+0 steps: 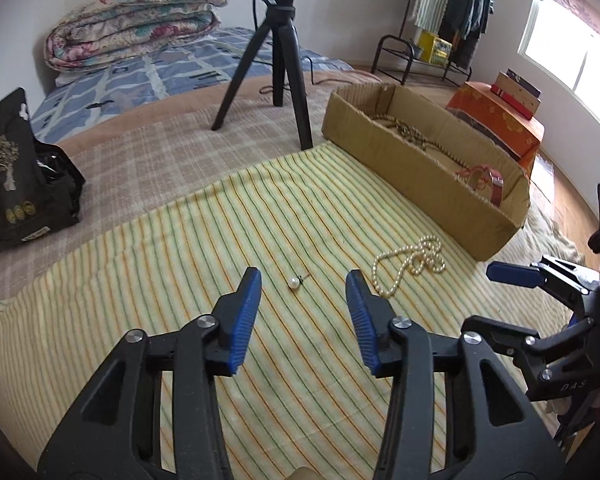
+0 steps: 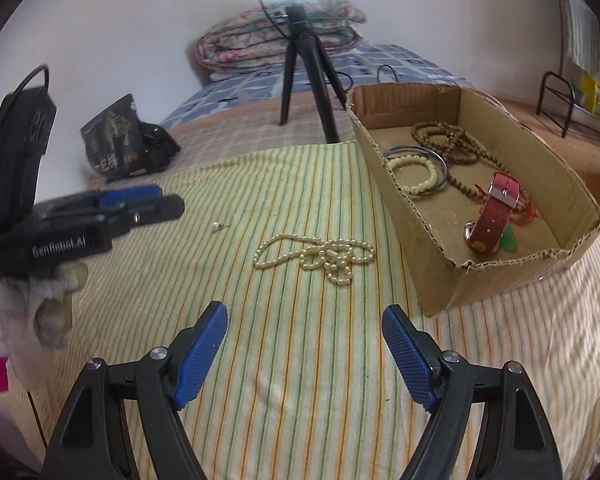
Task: Organize jewelry
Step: 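Move the left gripper to the second pearl earring while the right gripper approaches the pearl necklace, then close the left gripper on the pearl earring while the right gripper grasps the pearl necklace, then carry the pearl earring and pearl necklace into the box and open both grippers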
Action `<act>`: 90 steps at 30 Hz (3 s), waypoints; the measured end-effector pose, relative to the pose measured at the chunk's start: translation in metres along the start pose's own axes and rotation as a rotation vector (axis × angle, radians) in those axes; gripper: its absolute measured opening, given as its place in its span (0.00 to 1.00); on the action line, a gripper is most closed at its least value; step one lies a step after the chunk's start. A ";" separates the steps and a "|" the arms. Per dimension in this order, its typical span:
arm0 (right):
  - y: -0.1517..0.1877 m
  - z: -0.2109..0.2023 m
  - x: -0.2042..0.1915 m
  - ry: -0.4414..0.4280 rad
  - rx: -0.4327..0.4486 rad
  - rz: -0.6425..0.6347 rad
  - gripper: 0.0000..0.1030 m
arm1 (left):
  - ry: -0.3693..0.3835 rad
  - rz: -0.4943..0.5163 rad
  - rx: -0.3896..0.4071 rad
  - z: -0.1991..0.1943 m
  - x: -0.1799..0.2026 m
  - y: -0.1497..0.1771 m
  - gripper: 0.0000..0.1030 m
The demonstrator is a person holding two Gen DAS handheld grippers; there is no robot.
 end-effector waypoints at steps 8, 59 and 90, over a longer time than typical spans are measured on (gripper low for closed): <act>-0.002 0.014 0.000 0.074 -0.003 0.009 0.79 | 0.032 0.055 -0.019 0.022 0.008 0.006 0.35; -0.024 0.052 -0.022 0.144 0.010 -0.115 0.05 | 0.044 -0.013 -0.015 0.033 -0.009 0.007 0.08; -0.073 -0.102 -0.022 0.026 0.140 -0.227 0.05 | 0.045 -0.017 0.128 -0.060 0.051 -0.059 0.08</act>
Point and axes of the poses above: each gripper's, at about its wrist camera, not at the fingertips, and z roughly the way its jaws point, x to its right, y to its underside, the point moved 6 cm from there along z, roughly the way its jaws point, and after that the axes turned 12 degrees about -y, right-handed, at the moved point
